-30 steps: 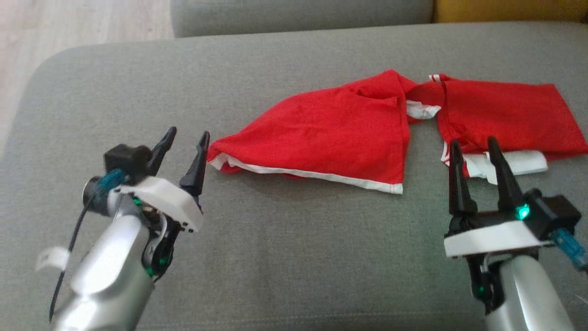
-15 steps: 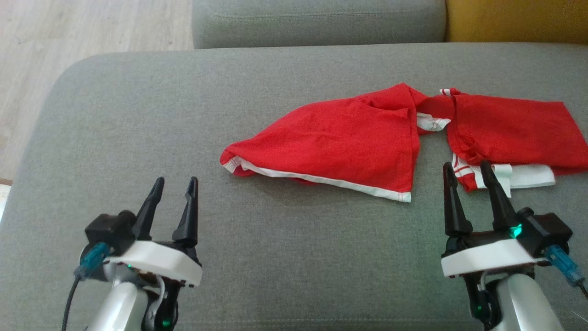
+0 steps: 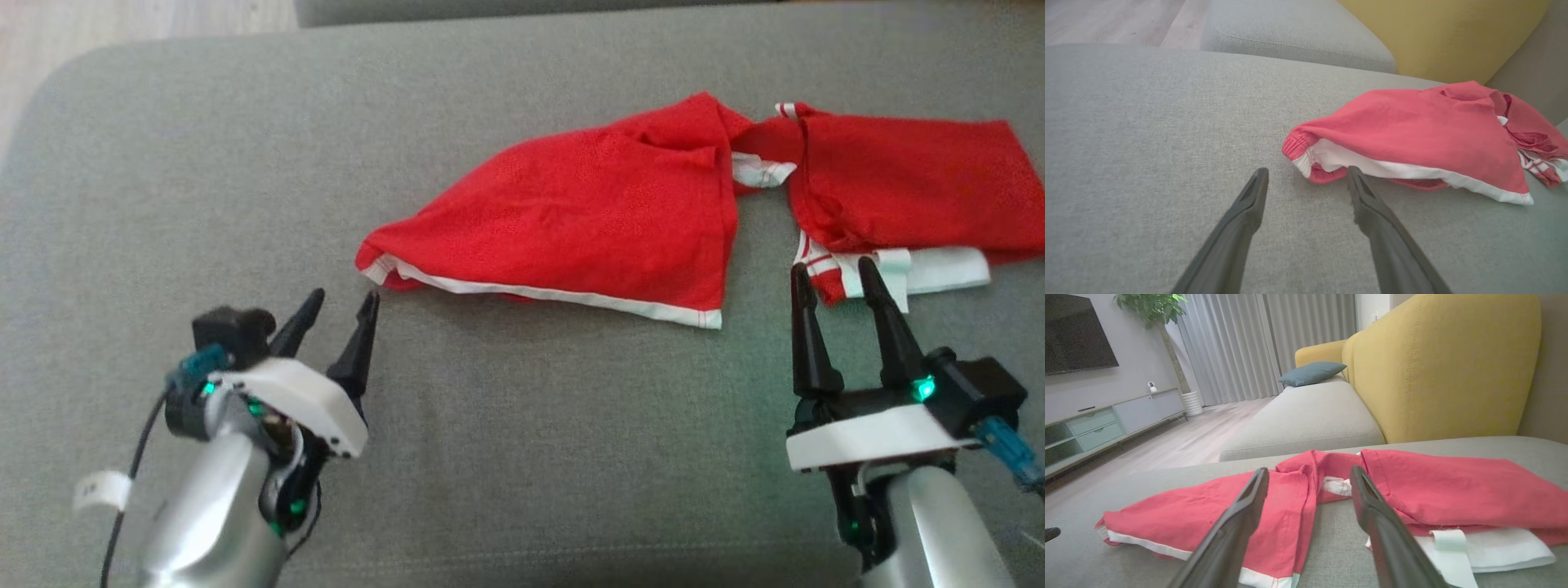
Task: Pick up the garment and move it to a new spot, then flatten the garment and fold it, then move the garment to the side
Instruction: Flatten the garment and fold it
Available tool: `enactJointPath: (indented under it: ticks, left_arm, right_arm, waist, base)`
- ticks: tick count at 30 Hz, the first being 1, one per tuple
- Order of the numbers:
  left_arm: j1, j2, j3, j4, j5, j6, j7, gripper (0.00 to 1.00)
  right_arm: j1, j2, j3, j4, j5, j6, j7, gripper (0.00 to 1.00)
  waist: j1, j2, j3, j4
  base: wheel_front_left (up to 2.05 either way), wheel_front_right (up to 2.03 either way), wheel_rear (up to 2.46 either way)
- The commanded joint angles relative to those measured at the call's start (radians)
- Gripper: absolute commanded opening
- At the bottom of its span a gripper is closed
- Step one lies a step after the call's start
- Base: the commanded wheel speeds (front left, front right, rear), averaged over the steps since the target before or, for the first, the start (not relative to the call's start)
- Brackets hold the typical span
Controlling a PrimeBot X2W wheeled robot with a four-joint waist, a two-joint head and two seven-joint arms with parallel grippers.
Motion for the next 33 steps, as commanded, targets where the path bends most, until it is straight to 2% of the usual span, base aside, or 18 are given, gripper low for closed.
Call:
enactJointPath:
  ticks: [1,9,27,28,29,31,33]
  left_arm:
    - [-0.076,0.016,0.031,0.015,-0.010,-0.008,0.004,1.00]
    - [-0.184,0.007,0.013,0.154,-0.019,-0.035,-0.015,1.00]
    - [-0.287,-0.013,-0.035,0.307,-0.076,-0.058,-0.065,1.00]
    - [-0.291,-0.013,-0.041,0.310,-0.082,-0.059,-0.064,0.90]
    - [-0.295,-0.012,-0.047,0.313,-0.088,-0.059,-0.064,0.46]
    - [-0.301,-0.009,-0.058,0.315,-0.098,-0.060,-0.068,0.00]
    - [-0.306,-0.005,-0.069,0.315,-0.107,-0.060,-0.076,0.00]
  right_arm:
    - [-0.047,-0.004,0.015,-0.038,-0.012,-0.001,-0.004,1.00]
    - [-0.070,-0.004,0.007,-0.041,-0.017,-0.001,-0.006,1.00]
    - [-0.084,-0.004,0.005,-0.034,-0.017,-0.001,-0.012,1.00]
    - [-0.085,-0.004,0.006,-0.034,-0.017,-0.001,-0.013,1.00]
    - [-0.086,-0.004,0.006,-0.034,-0.017,-0.001,-0.013,1.00]
    - [-0.087,-0.004,0.006,-0.033,-0.016,-0.001,-0.014,1.00]
    - [-0.087,-0.004,0.006,-0.031,-0.016,-0.001,-0.014,1.00]
  waist:
    - [0.0000,-0.0001,0.033,-0.017]
    - [0.0000,-0.0001,0.079,-0.038]
    - [0.0000,-0.0001,0.101,-0.051]
    - [0.0000,-0.0001,0.102,-0.050]
    - [0.0000,-0.0001,0.103,-0.050]
    - [0.0000,-0.0001,0.104,-0.050]
    - [0.0000,-0.0001,0.103,-0.049]
  base:
    - [0.00,0.00,0.00]
    - [0.00,0.00,0.00]
    - [0.00,0.00,0.00]
    - [0.00,0.00,0.00]
    - [0.00,0.00,0.00]
    - [0.00,0.00,0.00]
    - [0.00,0.00,0.00]
